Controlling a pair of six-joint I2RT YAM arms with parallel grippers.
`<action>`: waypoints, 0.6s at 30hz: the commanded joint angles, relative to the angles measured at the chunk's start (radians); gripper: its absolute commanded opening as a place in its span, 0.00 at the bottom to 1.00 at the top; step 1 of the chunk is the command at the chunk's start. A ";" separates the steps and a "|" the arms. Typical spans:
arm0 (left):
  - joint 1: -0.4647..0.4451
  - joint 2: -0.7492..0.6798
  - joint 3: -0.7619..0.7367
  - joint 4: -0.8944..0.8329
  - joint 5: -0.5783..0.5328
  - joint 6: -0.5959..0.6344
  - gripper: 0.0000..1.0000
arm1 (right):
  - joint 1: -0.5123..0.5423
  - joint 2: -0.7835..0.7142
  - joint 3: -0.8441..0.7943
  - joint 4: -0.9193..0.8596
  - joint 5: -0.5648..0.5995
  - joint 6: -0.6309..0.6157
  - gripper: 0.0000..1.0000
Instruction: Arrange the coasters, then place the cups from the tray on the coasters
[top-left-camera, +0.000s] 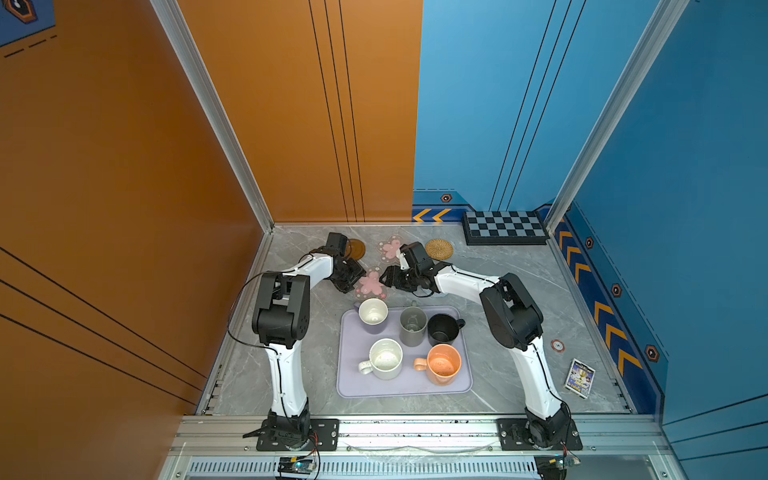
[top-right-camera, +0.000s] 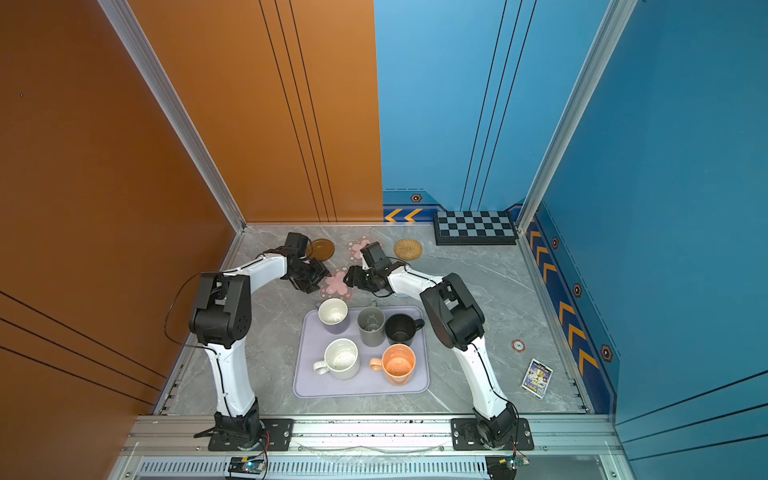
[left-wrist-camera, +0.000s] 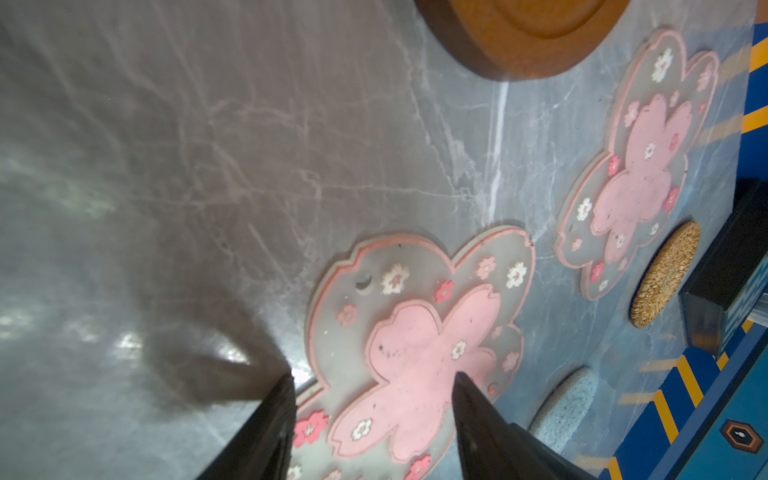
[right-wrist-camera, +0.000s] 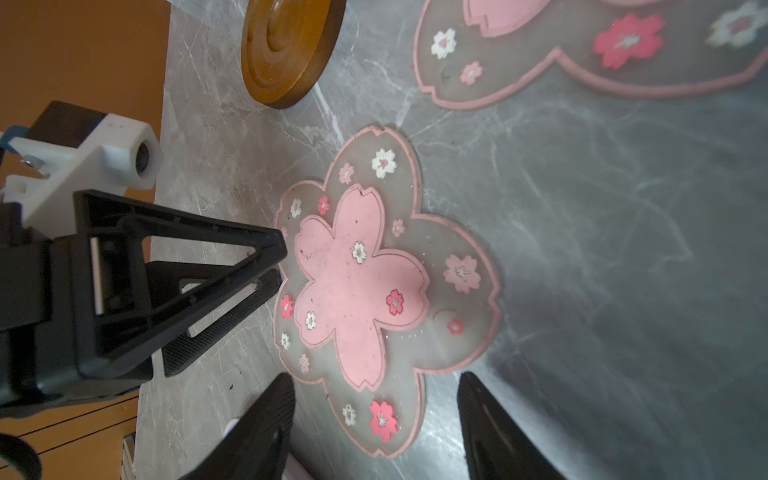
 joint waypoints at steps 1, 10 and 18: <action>-0.012 0.004 -0.019 -0.061 -0.032 -0.010 0.61 | 0.000 -0.021 -0.019 -0.052 -0.003 0.004 0.64; -0.014 -0.002 -0.020 -0.059 -0.038 -0.021 0.61 | 0.005 -0.026 -0.036 -0.100 0.013 -0.023 0.64; -0.023 -0.012 -0.032 -0.058 -0.046 -0.035 0.61 | 0.021 0.034 0.015 -0.082 0.000 -0.014 0.63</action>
